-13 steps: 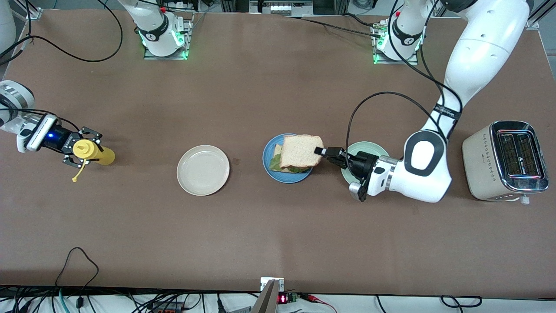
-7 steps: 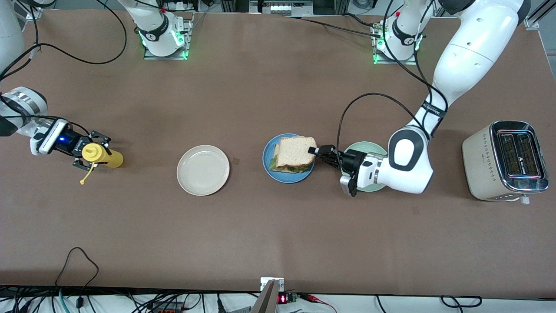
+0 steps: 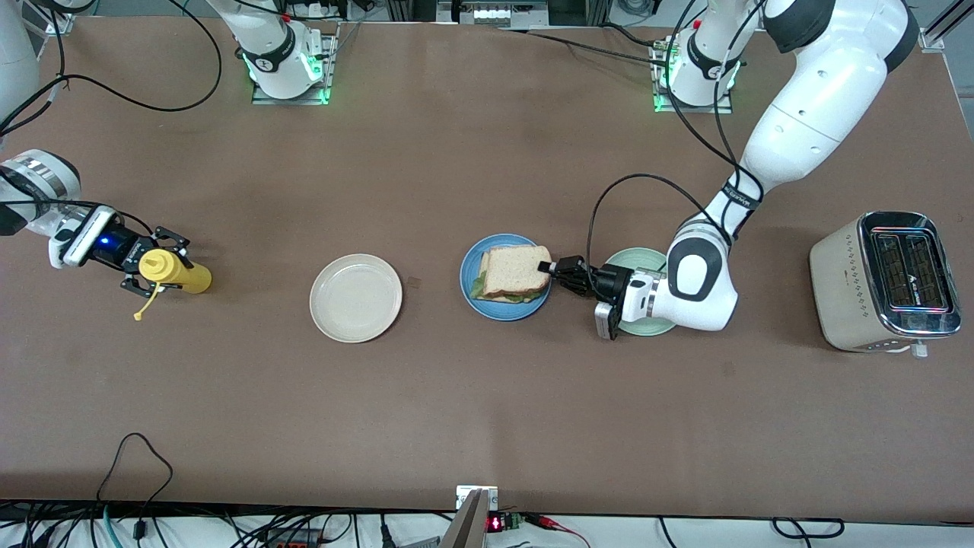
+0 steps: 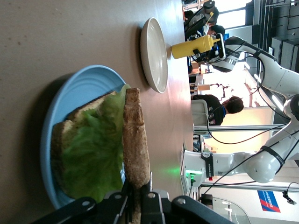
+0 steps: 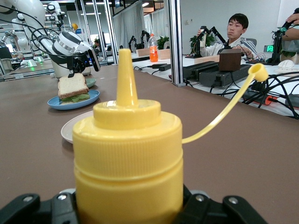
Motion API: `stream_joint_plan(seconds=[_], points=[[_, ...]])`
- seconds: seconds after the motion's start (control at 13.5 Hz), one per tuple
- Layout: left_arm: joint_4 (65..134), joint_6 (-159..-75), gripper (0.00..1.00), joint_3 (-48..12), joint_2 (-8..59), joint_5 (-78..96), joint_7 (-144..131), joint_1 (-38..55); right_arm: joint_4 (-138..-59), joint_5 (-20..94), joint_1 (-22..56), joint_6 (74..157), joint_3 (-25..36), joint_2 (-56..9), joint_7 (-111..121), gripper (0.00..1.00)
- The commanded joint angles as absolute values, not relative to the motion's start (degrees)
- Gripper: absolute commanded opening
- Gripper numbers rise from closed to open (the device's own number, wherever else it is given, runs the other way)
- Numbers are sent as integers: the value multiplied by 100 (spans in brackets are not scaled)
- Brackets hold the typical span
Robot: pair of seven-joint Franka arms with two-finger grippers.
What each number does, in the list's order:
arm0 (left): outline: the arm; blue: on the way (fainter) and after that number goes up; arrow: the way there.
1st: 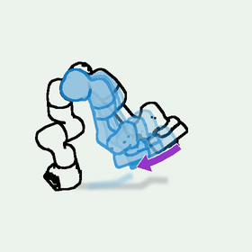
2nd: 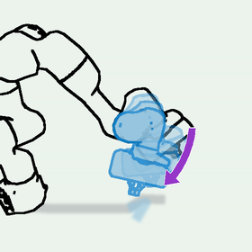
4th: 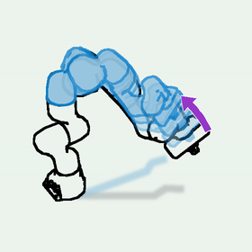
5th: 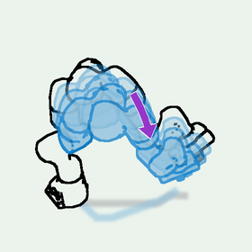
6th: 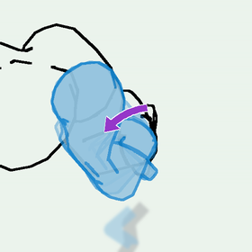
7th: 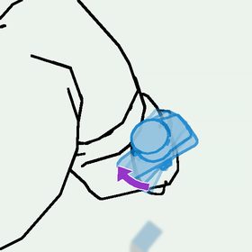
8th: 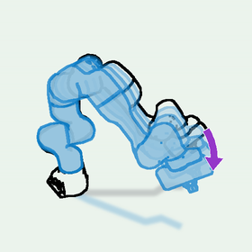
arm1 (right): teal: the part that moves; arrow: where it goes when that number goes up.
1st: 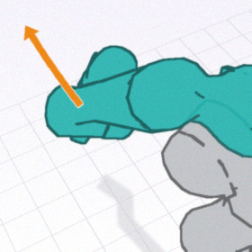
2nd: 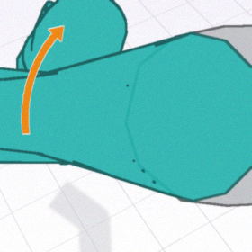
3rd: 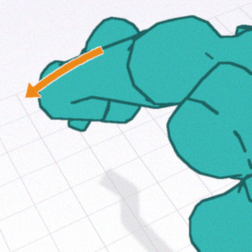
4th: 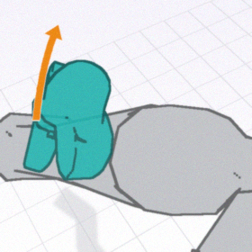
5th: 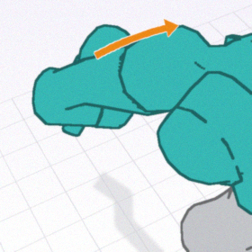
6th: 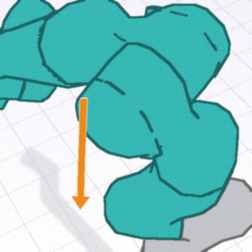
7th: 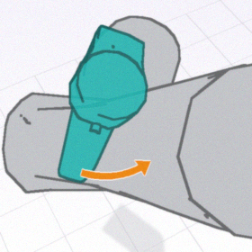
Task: Make sandwich in blue plate with both arms
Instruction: 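Carry the second bread slice with the left gripper onto the lettuce, then open the left gripper while the right gripper releases the bottle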
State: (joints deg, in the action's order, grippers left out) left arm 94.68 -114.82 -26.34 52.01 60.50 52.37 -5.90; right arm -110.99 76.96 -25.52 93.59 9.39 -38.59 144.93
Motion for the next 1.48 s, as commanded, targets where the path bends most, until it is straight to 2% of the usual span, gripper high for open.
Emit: stream_joint_plan(seconds=[0.0,0.07,0.22,0.59,0.82,0.96,1.19,1.41], points=[[9396,-11619,87,-2672,5317,6293,5537,-501,-11136,7726,-2759,9299,853,-3797,14528,100],[9387,-11637,100,-2663,5283,6267,5642,-510,-11127,7717,-2812,9299,853,-3797,14563,100],[9430,-11646,100,-2558,5169,6083,5957,-554,-11110,7437,-3014,9299,844,-3797,14529,100],[9413,-11549,100,-2443,4554,4187,5985,-755,-11074,6857,-3532,9334,765,-3788,14493,100],[9422,-11243,100,-2435,4273,3368,5959,-966,-11048,6111,-3884,9343,765,-3666,14415,100],[9396,-10822,100,-2330,4001,2938,5601,-1054,-10934,5610,-3902,9439,686,-3307,14187,100],[9360,-10285,100,-2285,3351,2077,4443,-1046,-10785,4547,-3780,9677,396,-2428,12811,100],[9229,-9776,100,-2303,2639,945,3414,-1028,-10320,3650,-3035,9694,360,-1699,10922,100]])
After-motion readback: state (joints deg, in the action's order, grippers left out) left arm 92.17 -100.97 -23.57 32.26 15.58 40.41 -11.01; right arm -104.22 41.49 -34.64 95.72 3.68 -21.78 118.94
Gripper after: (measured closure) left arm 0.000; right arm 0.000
